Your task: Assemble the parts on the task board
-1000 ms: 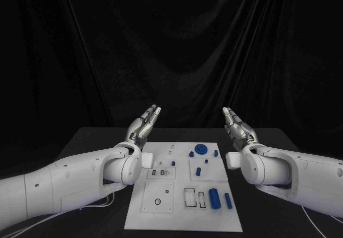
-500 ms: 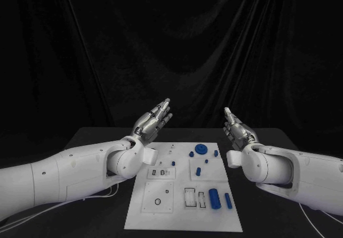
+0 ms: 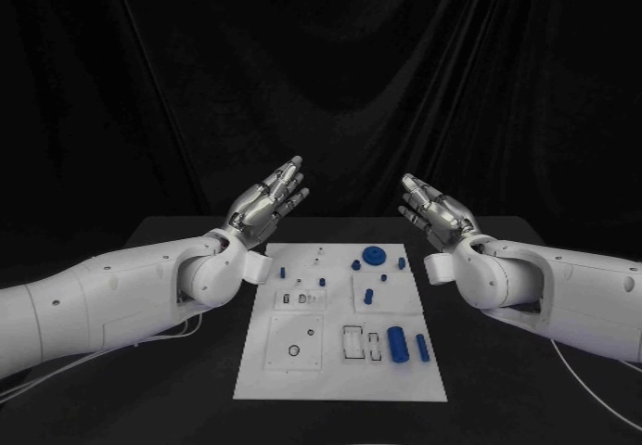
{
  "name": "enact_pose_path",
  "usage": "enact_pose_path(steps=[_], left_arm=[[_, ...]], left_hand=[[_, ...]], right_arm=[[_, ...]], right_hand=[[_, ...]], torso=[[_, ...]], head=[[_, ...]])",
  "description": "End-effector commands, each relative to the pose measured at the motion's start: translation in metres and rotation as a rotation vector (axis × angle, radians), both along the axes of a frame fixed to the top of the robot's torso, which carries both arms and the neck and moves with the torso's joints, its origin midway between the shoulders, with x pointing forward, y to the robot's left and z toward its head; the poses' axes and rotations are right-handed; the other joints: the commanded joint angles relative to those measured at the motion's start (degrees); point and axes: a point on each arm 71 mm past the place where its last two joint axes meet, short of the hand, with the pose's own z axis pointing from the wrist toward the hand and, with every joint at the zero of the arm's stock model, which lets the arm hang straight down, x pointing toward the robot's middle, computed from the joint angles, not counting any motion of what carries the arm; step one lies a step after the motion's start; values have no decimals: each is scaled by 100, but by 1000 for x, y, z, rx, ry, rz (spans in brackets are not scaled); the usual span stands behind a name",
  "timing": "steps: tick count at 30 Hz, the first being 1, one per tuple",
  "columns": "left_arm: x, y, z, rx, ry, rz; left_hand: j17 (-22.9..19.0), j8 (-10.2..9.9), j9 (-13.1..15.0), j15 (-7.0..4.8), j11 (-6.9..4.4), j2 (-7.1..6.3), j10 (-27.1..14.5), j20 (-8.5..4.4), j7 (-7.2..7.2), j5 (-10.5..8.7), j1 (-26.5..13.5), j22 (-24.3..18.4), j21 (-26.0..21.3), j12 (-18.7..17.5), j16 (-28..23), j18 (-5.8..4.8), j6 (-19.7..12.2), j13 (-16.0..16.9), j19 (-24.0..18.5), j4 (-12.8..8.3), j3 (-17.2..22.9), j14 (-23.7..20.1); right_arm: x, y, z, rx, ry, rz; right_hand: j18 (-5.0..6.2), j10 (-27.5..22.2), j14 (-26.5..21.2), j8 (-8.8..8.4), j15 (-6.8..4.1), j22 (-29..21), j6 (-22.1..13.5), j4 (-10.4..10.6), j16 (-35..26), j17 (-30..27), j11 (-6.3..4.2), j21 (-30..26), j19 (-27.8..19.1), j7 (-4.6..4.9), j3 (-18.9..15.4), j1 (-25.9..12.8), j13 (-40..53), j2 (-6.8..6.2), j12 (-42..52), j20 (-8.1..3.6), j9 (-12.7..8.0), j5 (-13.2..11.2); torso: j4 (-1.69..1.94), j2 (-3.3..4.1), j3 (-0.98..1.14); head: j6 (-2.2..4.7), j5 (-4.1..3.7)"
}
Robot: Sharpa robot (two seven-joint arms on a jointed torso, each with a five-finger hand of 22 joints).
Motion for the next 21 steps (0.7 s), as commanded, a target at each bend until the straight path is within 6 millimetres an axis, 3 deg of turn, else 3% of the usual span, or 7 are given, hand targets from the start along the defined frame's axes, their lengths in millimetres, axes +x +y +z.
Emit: enact_pose_path(steps=[1,7,9,14,16,18,21], left_arm=[[-10,6,14,-25,-176,-37],[-24,23,22,30,-225,-66],[-27,27,26,37,-231,-71],[-31,31,31,47,-235,-79],[-32,31,32,48,-232,-87],[-34,29,32,47,-228,-97],[-36,26,33,42,-222,-114]], left_hand=[[-41,58,52,95,15,1,11,-34,53,156,187,-61,-75,-81,-59,74,53,-65,-15,68,21,5],[-41,73,65,177,131,-48,11,-20,156,460,542,-61,-75,-81,-59,8,189,-65,-15,67,64,5],[-41,76,68,189,160,-51,11,-13,180,518,603,-61,-75,-81,-59,2,215,-65,-15,68,73,5],[-41,74,67,309,211,-41,11,62,226,709,730,-61,-75,-81,-59,-40,224,-65,-15,73,91,5],[-41,72,66,333,223,-32,11,75,244,770,769,-61,-75,-81,-59,-51,215,-65,-15,70,105,5],[-41,71,65,360,236,-31,11,85,257,821,809,-61,-75,-81,-59,-65,205,-65,-15,64,117,5],[-41,73,66,390,257,-29,11,95,281,878,864,-61,-75,-81,-59,-85,212,-65,-15,56,137,5]], right_arm=[[-1,6,14,-171,-147,198],[3,2,38,-472,-249,309],[5,1,49,-592,-304,327],[11,3,72,-931,-478,375],[13,8,81,-1173,-607,424],[15,12,86,-1386,-719,459],[17,18,90,-1615,-847,486]], right_hand=[[-209,96,372,91,345,145,124,-104,138,69,259,275,306,123,26,304,95,-66,234,241,70,201],[-143,236,1771,106,835,387,381,-417,783,229,561,895,1648,407,88,868,114,-145,376,781,88,283],[-226,484,3194,134,962,616,556,-520,1482,407,701,1474,2978,488,117,1023,151,-170,632,817,108,235],[-18,1834,4933,301,524,664,1680,-777,2015,559,956,1815,4660,692,509,1359,252,-386,1489,608,222,-380],[-3,2479,5397,464,371,611,2620,-435,2003,589,783,1786,5107,792,1261,1254,271,-1179,1631,443,328,-954],[-10,3080,6000,406,94,559,2926,368,2012,714,776,1758,5678,324,1710,1222,284,-1985,1503,238,337,-1359],[-10,3756,6827,464,-271,610,3493,319,2265,1120,556,1892,6484,118,1906,1401,308,-1754,1212,-71,469,-1212]], torso=[[0,6,-4],[-6,26,-6],[-8,48,-18],[5,140,-76],[13,190,-95],[23,236,-110],[61,303,-126]], head=[[-74,-42],[-164,-29],[-193,-24],[-197,-41],[-188,-49],[-177,-55],[-177,-114]])
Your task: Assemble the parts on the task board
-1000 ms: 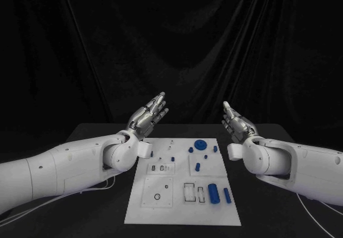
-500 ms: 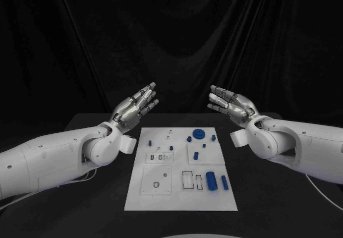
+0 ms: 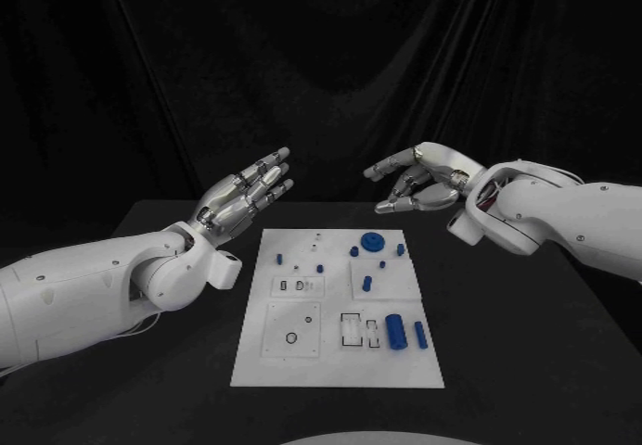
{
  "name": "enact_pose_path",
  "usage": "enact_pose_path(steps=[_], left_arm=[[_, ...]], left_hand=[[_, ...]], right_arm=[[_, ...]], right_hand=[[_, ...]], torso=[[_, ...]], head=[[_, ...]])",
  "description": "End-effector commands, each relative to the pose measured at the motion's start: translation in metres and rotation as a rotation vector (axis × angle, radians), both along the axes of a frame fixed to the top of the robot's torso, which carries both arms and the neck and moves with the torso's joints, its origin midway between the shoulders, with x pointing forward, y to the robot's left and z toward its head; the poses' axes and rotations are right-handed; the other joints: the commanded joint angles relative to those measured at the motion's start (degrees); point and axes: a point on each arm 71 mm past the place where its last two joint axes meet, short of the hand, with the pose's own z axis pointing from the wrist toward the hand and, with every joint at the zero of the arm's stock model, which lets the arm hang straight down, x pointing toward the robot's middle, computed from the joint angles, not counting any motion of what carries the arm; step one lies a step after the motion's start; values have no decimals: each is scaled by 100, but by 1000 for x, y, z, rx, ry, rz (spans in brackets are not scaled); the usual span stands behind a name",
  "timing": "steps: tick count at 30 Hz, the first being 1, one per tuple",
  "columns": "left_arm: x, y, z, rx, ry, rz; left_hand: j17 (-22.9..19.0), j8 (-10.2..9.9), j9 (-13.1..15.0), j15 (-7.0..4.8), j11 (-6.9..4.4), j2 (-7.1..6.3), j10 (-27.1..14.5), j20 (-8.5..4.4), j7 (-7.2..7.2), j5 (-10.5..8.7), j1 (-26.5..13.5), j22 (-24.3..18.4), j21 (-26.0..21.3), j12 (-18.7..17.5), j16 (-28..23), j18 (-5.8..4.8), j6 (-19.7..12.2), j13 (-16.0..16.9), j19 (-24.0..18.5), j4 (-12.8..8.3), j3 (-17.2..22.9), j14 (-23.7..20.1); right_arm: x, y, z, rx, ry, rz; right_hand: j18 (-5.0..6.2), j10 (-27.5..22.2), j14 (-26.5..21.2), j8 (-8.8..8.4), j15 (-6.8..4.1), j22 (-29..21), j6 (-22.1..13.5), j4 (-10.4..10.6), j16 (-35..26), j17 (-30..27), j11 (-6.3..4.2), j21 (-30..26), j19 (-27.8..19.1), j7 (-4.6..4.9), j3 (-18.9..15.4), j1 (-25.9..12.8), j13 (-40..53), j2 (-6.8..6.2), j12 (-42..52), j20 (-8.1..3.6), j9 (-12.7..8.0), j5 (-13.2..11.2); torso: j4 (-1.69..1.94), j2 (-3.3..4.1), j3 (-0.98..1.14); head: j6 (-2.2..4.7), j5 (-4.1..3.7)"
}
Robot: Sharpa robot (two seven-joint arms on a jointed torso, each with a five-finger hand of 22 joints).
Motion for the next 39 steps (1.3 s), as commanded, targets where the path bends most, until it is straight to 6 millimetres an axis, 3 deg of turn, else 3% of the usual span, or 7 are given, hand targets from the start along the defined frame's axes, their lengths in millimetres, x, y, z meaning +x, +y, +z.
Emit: enact_pose_path(steps=[1,4,9,12,16,24,39], left_arm=[[-5,-4,11,-69,-97,-45],[-6,-6,11,-75,-95,-57],[-9,-5,14,-100,-113,-66],[-12,-3,15,-108,-121,-63],[-13,-2,16,-113,-123,-66],[-11,-3,15,-116,-118,-78],[-8,-4,13,-120,-112,-93]], left_hand=[[-41,73,64,103,44,4,-35,38,81,150,109,-61,-75,-81,-59,-93,11,-65,44,53,146,47],[-41,76,67,141,69,2,-35,56,106,260,214,-61,-75,-81,-59,-120,29,-65,44,31,190,47],[-41,106,90,232,135,9,-35,127,181,428,413,-61,-75,-81,-59,-145,224,-65,44,10,286,47],[-41,113,96,248,155,-6,-35,145,199,473,466,-61,-75,-81,-59,-142,289,-65,44,20,302,47],[-41,113,95,263,168,-10,-35,157,210,496,481,-61,-75,-81,-59,-143,295,-65,44,25,307,47],[-41,110,93,277,177,-5,-35,166,221,505,488,-61,-75,-81,-59,-145,287,-65,44,28,312,47],[-41,133,111,258,255,18,-35,189,325,536,536,-61,-75,-81,-59,-122,427,-65,44,26,360,47]], right_arm=[[-1,8,-6,-627,-380,103],[2,11,-5,-725,-435,112],[7,13,-7,-818,-469,95],[9,12,-9,-836,-476,81],[10,10,-13,-846,-476,65],[10,10,-23,-823,-494,64],[13,16,-46,-812,-477,81]], right_hand=[[-11,401,602,50,-182,60,244,-100,366,393,-169,253,587,-8,171,143,92,161,-269,-184,137,165],[-46,715,819,-12,-315,320,437,-429,1080,988,-324,587,925,-142,223,204,109,243,-548,-401,281,426],[-56,975,821,-96,-368,797,412,-710,1812,1558,-258,1099,945,-109,458,74,192,262,-786,-481,408,603],[-54,1121,878,-88,-391,1022,409,-768,2070,1727,-257,1341,924,-107,565,-8,257,257,-794,-504,452,597],[-118,1303,1225,-85,-464,2302,438,-839,3745,3495,-268,2587,852,-61,741,-246,416,205,-792,-599,571,519],[-236,1398,1424,-85,-532,3692,469,-938,4400,4261,-288,3771,837,-18,934,-335,562,180,-744,-648,697,831],[-266,1555,1527,-82,-542,4174,302,-925,4631,4562,-270,4150,793,-119,1036,-505,840,88,-490,-651,785,834]], torso=[[61,137,-46],[94,215,-80],[195,314,-132],[320,412,-177],[447,506,-213],[630,661,-265],[763,806,-372]], head=[[10,-63],[47,-77],[103,-235],[173,-384],[195,-499],[247,-645],[302,-758]])
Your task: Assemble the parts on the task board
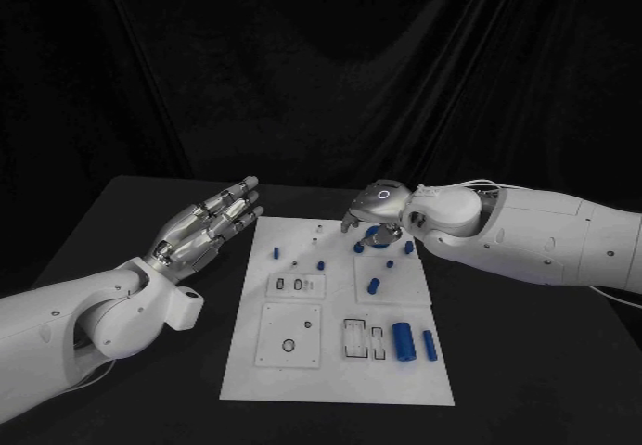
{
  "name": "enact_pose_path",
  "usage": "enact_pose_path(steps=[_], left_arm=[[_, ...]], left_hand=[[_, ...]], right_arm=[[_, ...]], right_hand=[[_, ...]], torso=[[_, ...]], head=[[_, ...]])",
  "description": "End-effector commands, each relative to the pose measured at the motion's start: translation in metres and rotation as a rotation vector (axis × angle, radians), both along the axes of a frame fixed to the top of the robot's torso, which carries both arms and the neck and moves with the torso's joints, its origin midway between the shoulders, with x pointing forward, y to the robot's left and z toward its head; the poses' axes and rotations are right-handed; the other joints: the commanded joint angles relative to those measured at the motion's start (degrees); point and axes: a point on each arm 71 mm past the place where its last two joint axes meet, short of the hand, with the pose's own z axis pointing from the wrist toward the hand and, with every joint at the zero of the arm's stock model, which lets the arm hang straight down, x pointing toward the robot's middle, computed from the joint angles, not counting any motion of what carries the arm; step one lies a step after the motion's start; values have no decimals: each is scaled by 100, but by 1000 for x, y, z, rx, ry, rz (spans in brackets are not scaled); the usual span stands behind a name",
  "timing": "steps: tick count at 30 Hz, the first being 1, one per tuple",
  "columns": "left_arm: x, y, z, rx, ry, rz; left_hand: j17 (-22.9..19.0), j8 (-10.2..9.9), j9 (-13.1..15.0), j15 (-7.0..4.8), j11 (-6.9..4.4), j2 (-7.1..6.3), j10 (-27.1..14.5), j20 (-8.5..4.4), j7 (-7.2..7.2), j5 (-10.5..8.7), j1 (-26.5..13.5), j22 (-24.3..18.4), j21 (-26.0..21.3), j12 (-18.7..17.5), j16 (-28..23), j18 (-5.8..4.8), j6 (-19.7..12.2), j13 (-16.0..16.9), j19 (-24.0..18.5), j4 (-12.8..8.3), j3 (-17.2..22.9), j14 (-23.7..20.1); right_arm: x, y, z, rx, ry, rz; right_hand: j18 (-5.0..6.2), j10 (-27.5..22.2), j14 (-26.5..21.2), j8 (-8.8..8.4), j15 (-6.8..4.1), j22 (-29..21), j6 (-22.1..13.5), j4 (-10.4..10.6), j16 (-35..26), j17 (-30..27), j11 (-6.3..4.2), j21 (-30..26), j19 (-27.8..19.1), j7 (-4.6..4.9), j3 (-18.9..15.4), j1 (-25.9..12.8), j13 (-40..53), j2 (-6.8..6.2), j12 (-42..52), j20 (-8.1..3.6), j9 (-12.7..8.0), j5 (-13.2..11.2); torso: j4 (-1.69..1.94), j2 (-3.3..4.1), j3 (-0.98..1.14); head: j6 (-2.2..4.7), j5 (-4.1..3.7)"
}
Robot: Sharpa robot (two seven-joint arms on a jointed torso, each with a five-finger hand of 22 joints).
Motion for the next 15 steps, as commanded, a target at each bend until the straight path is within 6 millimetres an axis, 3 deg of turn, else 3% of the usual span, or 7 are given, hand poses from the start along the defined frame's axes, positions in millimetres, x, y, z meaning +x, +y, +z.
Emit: enact_pose_path(steps=[1,3,11,13,15], left_arm=[[-2,1,11,-112,-110,-12],[-2,1,11,-112,-109,-14],[-1,0,10,-110,-104,-19],[0,0,10,-109,-102,-19],[0,0,10,-107,-100,-20]], left_hand=[[-41,99,86,1,55,-3,-20,14,12,93,67,-61,-75,-81,-59,-118,46,-65,74,27,359,-2],[-41,100,86,-2,58,-3,-20,14,14,96,68,-61,-75,-81,-59,-115,50,-65,74,27,361,-2],[-41,98,84,-1,62,-2,-20,14,17,97,70,-61,-75,-81,-59,-112,40,-65,74,26,363,-2],[-41,97,84,0,62,-2,-20,14,17,97,70,-61,-75,-81,-59,-112,37,-65,74,26,363,-2],[-41,95,82,4,64,-2,-20,16,18,97,72,-61,-75,-81,-59,-110,27,-65,74,25,365,-2]], right_arm=[[1,0,-1,2,-26,-7],[1,0,-3,0,-21,-10],[1,-3,-6,10,3,-27],[1,-3,-6,10,5,-31],[1,-5,-7,9,9,-37]], right_hand=[[-260,36,45,-53,2,133,-24,-20,143,89,-20,141,-43,20,146,-102,129,21,105,-33,104,53],[-256,-34,35,-49,6,174,-13,-40,134,78,-15,160,-80,20,187,-100,205,4,138,-28,144,264],[-250,-118,16,-31,18,216,33,-75,114,53,8,168,-134,53,244,-114,337,-34,214,-17,217,465],[-247,-155,11,-32,20,213,35,-79,105,41,11,162,-146,52,245,-124,359,-47,222,-15,230,480],[-235,-246,-14,-40,32,175,25,-89,71,-2,26,119,-196,36,250,-145,426,-61,260,-6,256,500]], torso=[[33,51,-32],[51,60,-39],[83,89,-27],[80,89,-21],[56,65,-32]], head=[[13,-36],[15,-55],[28,-97],[22,-91],[-8,-53]])
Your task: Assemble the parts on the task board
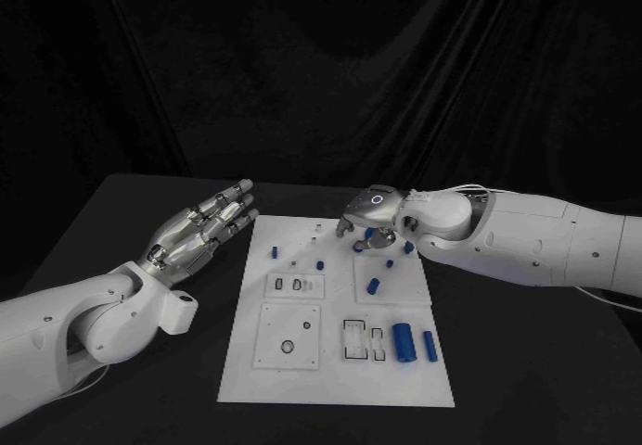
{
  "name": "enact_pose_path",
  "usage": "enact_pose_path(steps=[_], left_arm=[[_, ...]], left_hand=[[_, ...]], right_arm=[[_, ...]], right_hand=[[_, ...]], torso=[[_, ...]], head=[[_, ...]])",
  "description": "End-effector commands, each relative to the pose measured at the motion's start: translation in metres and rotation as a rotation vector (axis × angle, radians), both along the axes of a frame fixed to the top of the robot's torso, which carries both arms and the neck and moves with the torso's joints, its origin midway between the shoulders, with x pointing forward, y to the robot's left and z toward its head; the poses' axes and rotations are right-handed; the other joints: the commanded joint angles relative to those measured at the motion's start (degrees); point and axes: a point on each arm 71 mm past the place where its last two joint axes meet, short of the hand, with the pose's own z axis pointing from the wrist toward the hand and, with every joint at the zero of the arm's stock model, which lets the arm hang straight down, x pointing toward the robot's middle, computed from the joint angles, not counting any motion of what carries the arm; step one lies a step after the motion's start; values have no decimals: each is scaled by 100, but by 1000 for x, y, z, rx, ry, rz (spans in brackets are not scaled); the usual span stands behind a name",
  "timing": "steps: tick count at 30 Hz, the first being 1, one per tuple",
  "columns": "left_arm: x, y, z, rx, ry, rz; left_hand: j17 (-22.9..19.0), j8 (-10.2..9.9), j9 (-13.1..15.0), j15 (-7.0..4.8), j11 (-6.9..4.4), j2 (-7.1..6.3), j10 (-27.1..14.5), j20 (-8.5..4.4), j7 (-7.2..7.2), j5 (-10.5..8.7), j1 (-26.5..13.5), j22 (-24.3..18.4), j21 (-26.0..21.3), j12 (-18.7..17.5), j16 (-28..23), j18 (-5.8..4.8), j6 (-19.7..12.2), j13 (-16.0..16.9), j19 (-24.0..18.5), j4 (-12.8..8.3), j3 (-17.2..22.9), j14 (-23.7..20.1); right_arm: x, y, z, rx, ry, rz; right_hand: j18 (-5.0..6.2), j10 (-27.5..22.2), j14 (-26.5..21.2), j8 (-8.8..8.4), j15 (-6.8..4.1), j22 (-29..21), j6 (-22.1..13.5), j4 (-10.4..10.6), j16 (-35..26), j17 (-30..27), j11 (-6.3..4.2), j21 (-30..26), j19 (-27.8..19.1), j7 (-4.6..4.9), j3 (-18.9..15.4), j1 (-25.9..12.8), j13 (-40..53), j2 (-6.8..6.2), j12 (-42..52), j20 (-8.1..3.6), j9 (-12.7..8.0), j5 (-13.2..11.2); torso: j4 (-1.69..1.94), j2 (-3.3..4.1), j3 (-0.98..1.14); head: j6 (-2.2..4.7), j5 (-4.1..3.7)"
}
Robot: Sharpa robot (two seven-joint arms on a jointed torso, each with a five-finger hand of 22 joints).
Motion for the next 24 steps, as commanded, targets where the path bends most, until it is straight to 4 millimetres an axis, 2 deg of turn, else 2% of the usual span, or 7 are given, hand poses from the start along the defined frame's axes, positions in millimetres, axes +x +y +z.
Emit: enact_pose_path(steps=[1,7,10,18,24], left_arm=[[-2,1,10,-105,-101,-11],[-1,1,10,-103,-95,-16],[-1,0,9,-102,-92,-19],[1,0,8,-97,-83,-26],[1,-1,7,-95,-78,-32]], left_hand=[[-41,95,81,4,62,-2,-20,16,17,97,72,-61,-75,-81,-59,-110,28,-65,74,25,364,-2],[-41,88,77,24,69,-1,-20,32,19,98,77,-61,-75,-81,-59,-108,6,-65,74,22,371,-2],[-41,85,76,39,74,0,-20,47,21,98,80,-61,-75,-81,-59,-107,-5,-65,74,21,376,-2],[-41,80,73,82,79,4,-20,92,22,97,88,-61,-75,-81,-59,-104,-30,-65,74,18,391,-2],[-41,80,73,100,82,6,-20,113,25,99,92,-61,-75,-81,-59,-102,-31,-65,74,15,399,-2]], right_arm=[[1,-4,-1,5,-1,-31],[0,-6,-3,8,1,-35],[0,-7,-4,11,1,-35],[-2,-10,-8,23,14,-42],[0,-13,-12,23,31,-55]], right_hand=[[-233,-143,-22,-38,33,66,-12,-1,59,-15,9,111,-111,-1,161,-148,148,-60,174,28,108,115],[-227,-275,-29,-7,41,121,74,-18,68,3,17,114,-146,26,200,-224,362,-67,352,39,220,272],[-227,-316,-26,6,43,152,111,-16,75,12,22,119,-150,48,218,-281,471,-70,448,42,284,352],[-226,-419,-33,36,46,241,183,-99,65,2,34,119,-166,81,408,-350,874,-84,797,46,549,776],[-220,-452,-59,41,55,229,189,-117,28,-45,42,89,-195,109,461,-360,939,-75,843,50,608,789]], torso=[[-15,-26,-7],[-17,-66,-27],[-10,-69,-28],[6,-88,-27],[-2,-102,-26]], head=[[-47,44],[-112,87],[-122,97],[-166,108],[-176,104]])
